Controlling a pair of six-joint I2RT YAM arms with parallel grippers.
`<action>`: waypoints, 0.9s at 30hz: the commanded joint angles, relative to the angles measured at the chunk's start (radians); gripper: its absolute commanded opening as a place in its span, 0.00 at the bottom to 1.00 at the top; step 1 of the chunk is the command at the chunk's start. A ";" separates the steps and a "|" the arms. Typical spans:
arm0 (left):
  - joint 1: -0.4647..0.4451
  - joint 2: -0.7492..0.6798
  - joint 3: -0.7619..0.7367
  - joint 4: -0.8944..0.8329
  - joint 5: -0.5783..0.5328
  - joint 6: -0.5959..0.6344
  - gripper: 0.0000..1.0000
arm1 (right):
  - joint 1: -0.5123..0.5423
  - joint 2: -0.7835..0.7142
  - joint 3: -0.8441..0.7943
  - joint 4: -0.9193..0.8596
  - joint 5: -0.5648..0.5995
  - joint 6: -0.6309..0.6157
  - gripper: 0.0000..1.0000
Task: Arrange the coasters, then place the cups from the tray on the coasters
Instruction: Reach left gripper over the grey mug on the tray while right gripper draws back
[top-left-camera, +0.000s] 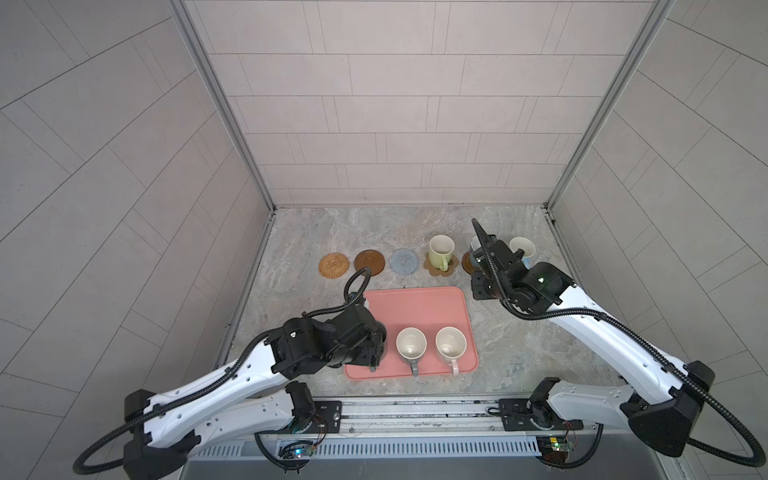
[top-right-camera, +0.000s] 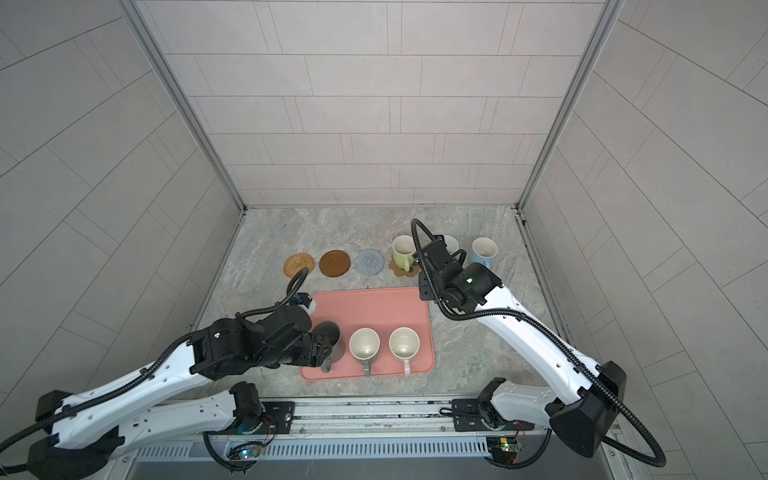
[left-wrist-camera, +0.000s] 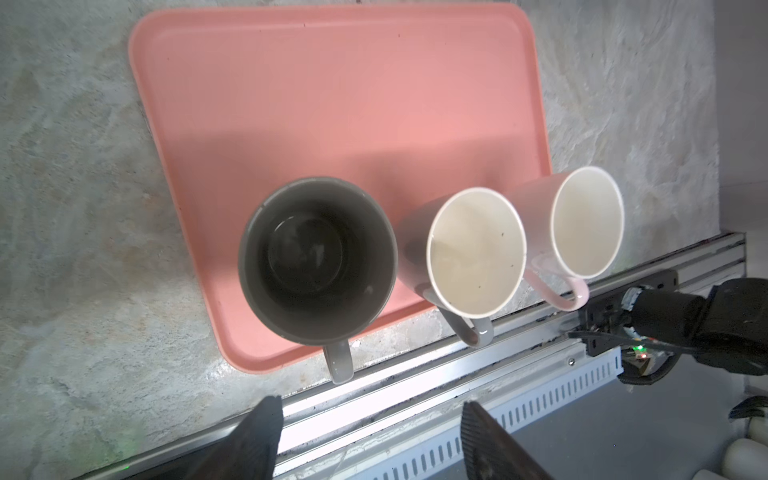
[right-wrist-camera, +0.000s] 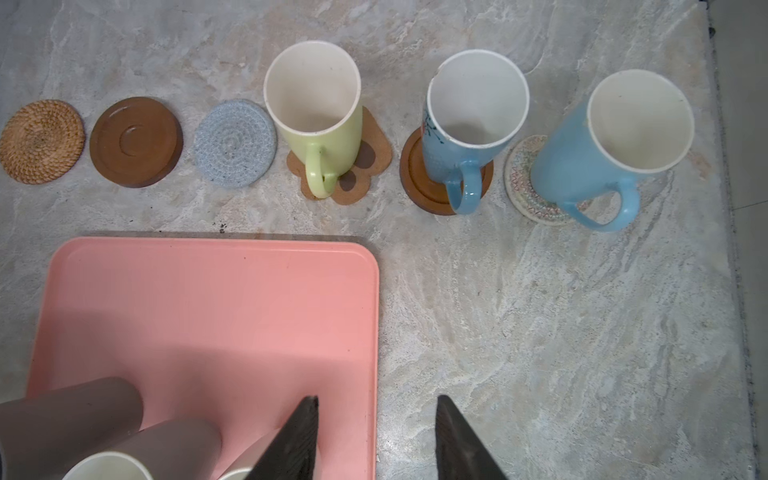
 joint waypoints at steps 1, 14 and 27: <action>-0.034 0.022 -0.042 -0.007 -0.014 -0.078 0.73 | -0.008 -0.025 -0.017 0.003 0.034 0.017 0.49; -0.064 0.173 -0.130 0.096 -0.021 -0.097 0.61 | -0.038 -0.074 -0.060 0.005 0.032 0.028 0.49; -0.059 0.223 -0.145 0.107 -0.158 -0.138 0.50 | -0.047 -0.169 -0.123 0.003 0.058 0.090 0.49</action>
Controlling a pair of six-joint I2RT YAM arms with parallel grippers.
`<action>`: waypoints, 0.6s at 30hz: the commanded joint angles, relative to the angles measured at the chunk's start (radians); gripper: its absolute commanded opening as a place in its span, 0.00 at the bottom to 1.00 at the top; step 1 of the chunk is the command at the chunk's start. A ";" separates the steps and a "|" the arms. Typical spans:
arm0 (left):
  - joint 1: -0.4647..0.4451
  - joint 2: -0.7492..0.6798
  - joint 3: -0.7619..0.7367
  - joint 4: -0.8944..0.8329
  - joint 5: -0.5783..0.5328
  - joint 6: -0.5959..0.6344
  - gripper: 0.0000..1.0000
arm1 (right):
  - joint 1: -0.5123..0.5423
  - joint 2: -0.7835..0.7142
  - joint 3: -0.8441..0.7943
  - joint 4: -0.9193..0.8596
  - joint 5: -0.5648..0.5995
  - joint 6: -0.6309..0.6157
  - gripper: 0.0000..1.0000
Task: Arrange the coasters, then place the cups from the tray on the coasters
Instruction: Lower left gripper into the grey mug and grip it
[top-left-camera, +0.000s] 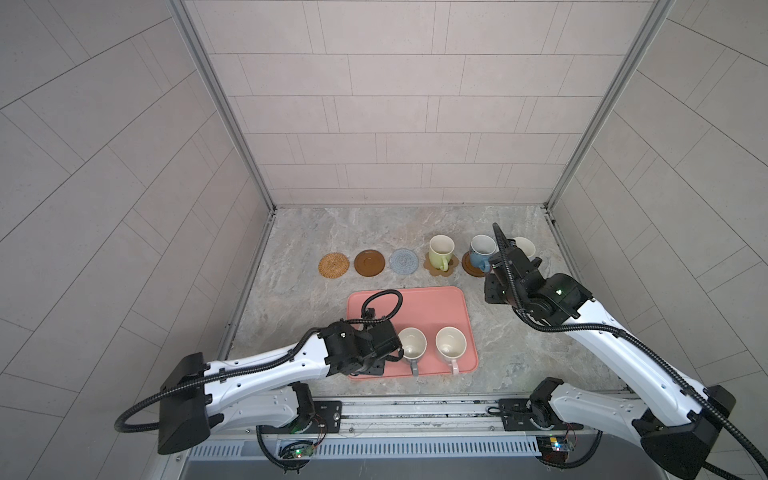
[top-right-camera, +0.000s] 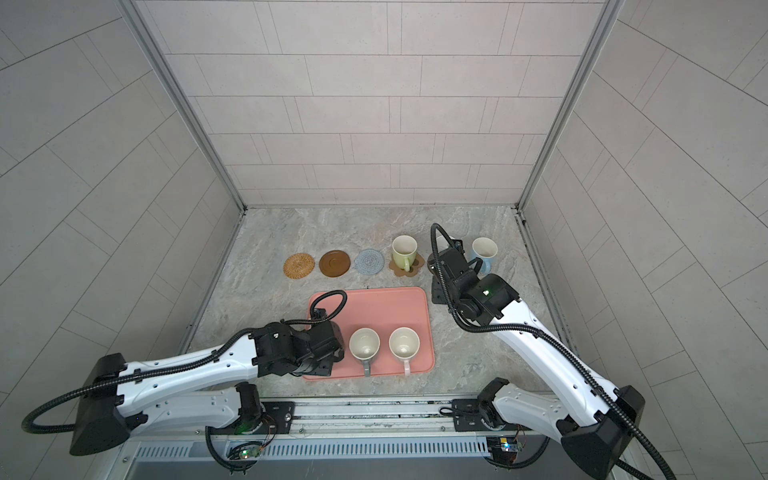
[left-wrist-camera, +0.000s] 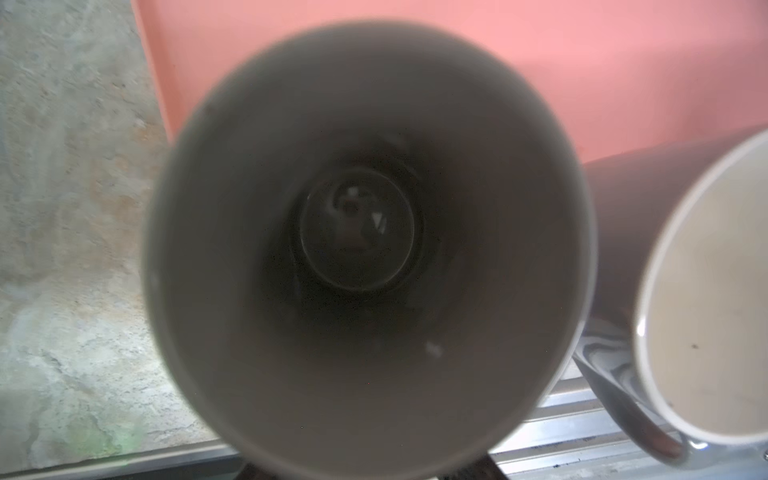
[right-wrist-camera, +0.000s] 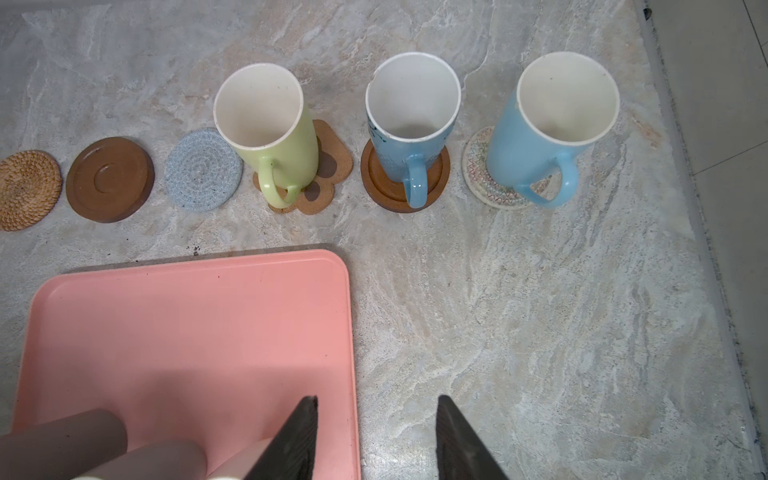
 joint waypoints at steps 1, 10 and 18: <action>0.001 0.002 -0.013 0.015 -0.064 -0.029 0.49 | -0.003 -0.045 -0.032 -0.002 0.029 0.039 0.49; 0.014 0.040 -0.027 0.052 -0.075 -0.019 0.28 | -0.003 -0.084 -0.055 -0.008 0.038 0.080 0.49; 0.027 0.049 -0.032 0.056 -0.089 -0.008 0.14 | -0.003 -0.078 -0.045 -0.017 0.035 0.082 0.49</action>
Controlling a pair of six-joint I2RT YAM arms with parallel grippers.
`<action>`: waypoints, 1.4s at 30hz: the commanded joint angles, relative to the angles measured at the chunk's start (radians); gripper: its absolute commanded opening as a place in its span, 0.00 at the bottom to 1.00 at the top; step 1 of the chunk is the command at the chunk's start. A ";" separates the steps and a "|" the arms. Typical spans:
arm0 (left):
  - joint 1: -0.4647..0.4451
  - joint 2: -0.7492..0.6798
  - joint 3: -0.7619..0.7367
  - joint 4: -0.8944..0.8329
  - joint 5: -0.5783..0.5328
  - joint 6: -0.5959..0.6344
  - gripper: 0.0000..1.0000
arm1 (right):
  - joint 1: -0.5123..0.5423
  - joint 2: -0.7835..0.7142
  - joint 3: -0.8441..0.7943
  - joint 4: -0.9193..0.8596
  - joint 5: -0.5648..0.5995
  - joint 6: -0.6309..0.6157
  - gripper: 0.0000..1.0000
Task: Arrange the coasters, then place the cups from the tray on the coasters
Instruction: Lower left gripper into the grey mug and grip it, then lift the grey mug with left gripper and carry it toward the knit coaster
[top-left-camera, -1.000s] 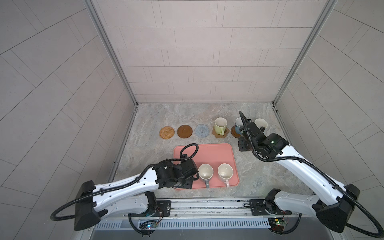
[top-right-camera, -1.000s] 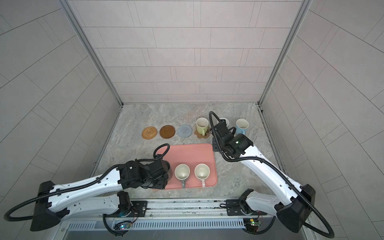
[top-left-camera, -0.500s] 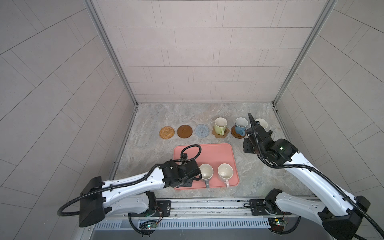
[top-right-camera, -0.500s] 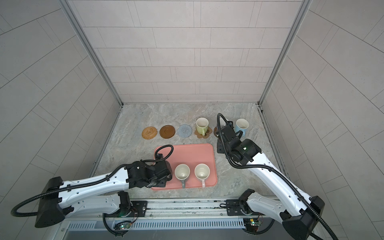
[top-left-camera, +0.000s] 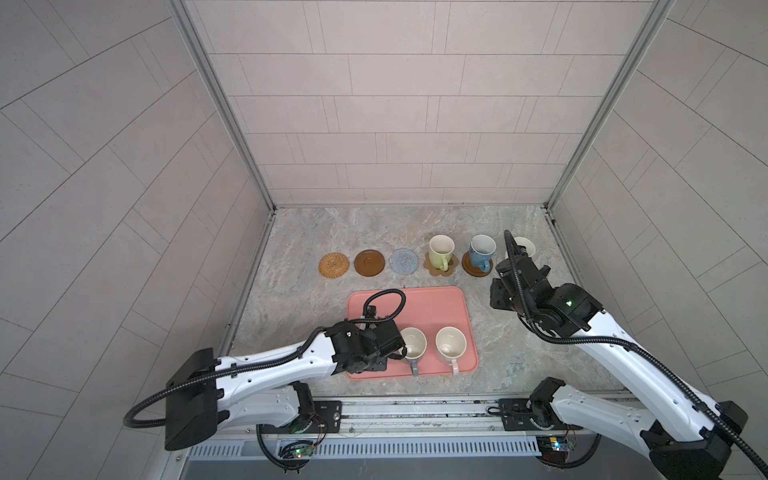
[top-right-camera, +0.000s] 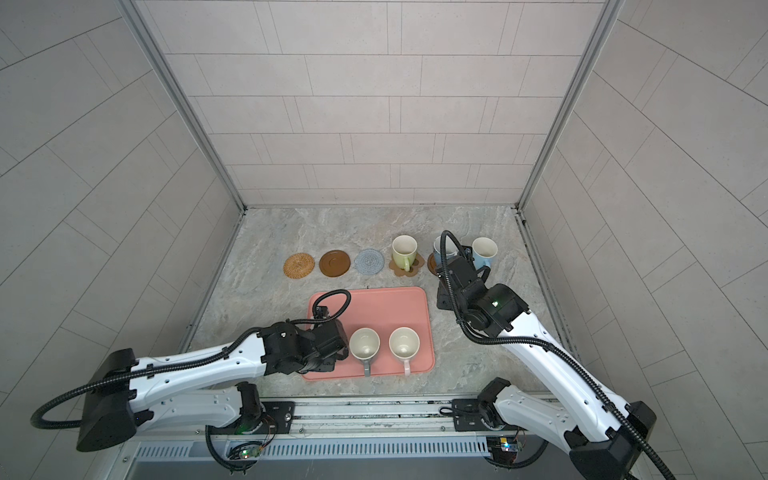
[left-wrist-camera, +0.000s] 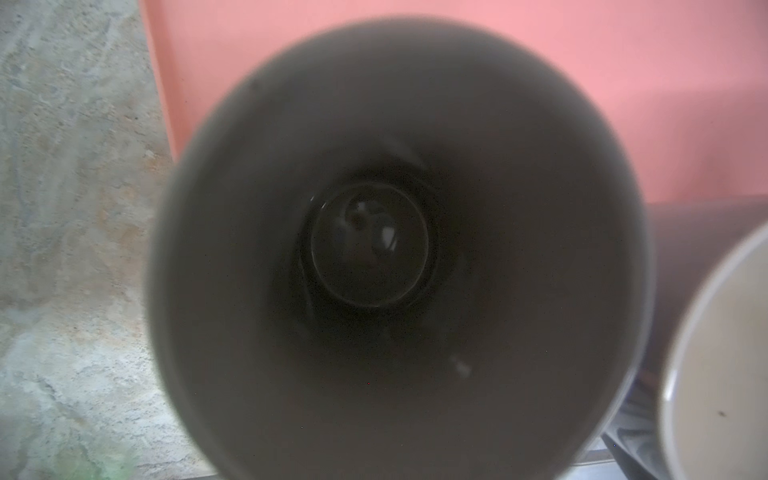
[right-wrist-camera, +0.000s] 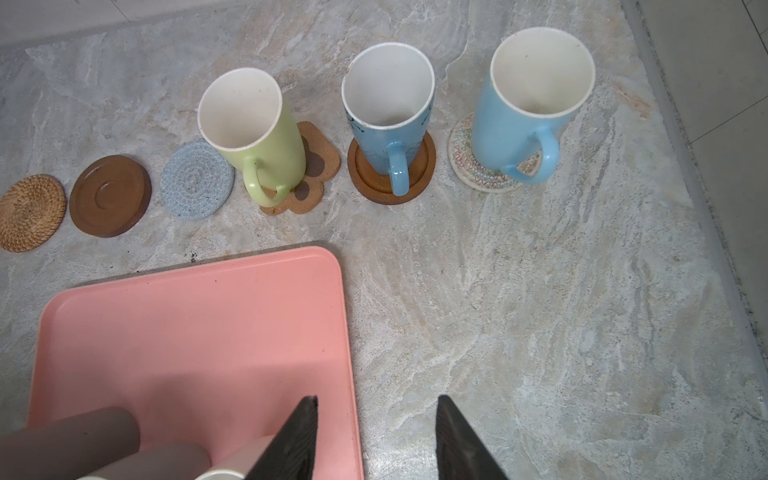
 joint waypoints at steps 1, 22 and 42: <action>0.012 0.003 -0.014 -0.007 -0.045 -0.001 0.13 | -0.002 -0.009 0.008 -0.018 0.024 0.021 0.49; 0.114 0.004 0.018 0.096 -0.097 0.095 0.07 | -0.002 -0.001 0.030 -0.066 -0.003 0.026 0.49; 0.296 0.195 0.211 0.169 -0.029 0.316 0.07 | -0.002 -0.026 0.011 -0.063 0.022 0.042 0.49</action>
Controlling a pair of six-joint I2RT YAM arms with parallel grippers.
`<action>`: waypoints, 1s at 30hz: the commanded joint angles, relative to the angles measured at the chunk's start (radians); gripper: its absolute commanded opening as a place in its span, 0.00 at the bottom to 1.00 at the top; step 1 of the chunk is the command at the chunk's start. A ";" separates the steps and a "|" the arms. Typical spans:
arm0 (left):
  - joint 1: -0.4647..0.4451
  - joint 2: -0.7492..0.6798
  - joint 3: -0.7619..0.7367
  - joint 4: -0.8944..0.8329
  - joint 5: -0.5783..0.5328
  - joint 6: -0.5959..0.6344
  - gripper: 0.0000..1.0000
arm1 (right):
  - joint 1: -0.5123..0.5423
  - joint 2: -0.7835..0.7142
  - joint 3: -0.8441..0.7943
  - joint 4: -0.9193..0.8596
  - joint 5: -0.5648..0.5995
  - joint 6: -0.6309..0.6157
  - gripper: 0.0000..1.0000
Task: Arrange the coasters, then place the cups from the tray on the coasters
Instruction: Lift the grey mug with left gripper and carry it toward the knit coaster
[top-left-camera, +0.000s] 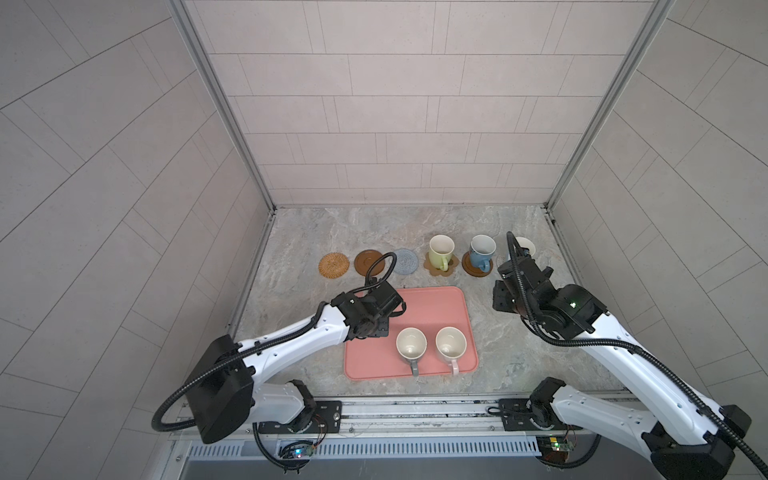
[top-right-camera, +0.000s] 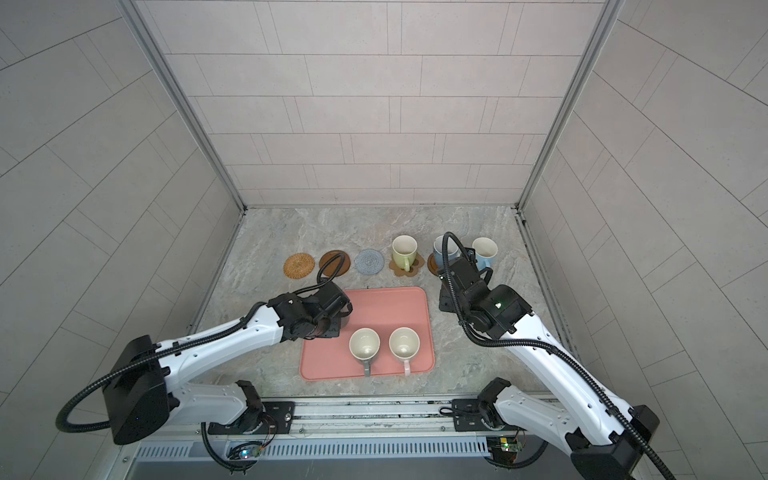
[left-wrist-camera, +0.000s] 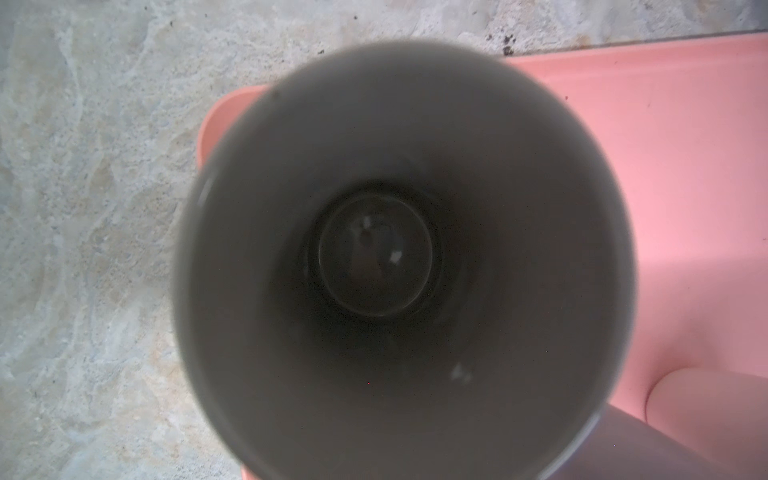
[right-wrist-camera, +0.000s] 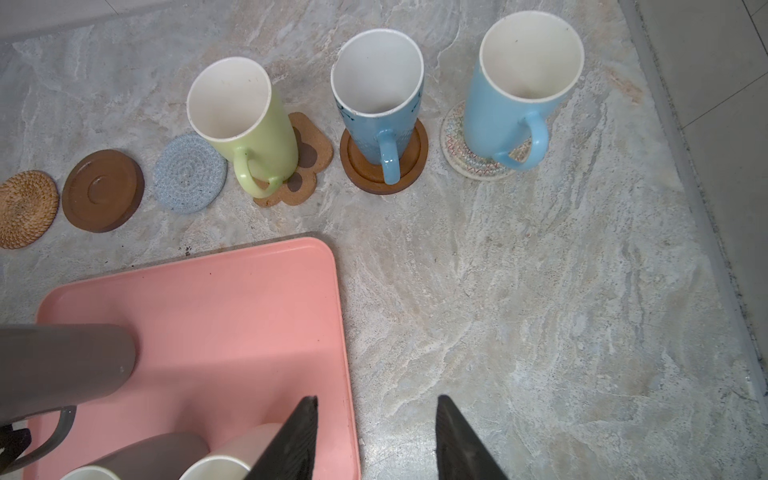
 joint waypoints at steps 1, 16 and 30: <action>0.021 0.032 0.078 0.050 -0.019 0.066 0.06 | -0.003 -0.010 0.003 -0.017 0.024 0.020 0.49; 0.045 0.148 0.240 0.016 -0.032 0.122 0.04 | -0.002 -0.026 -0.011 -0.027 0.038 0.020 0.49; 0.097 0.273 0.378 0.082 -0.049 0.157 0.04 | -0.002 -0.019 -0.014 -0.025 0.048 0.013 0.49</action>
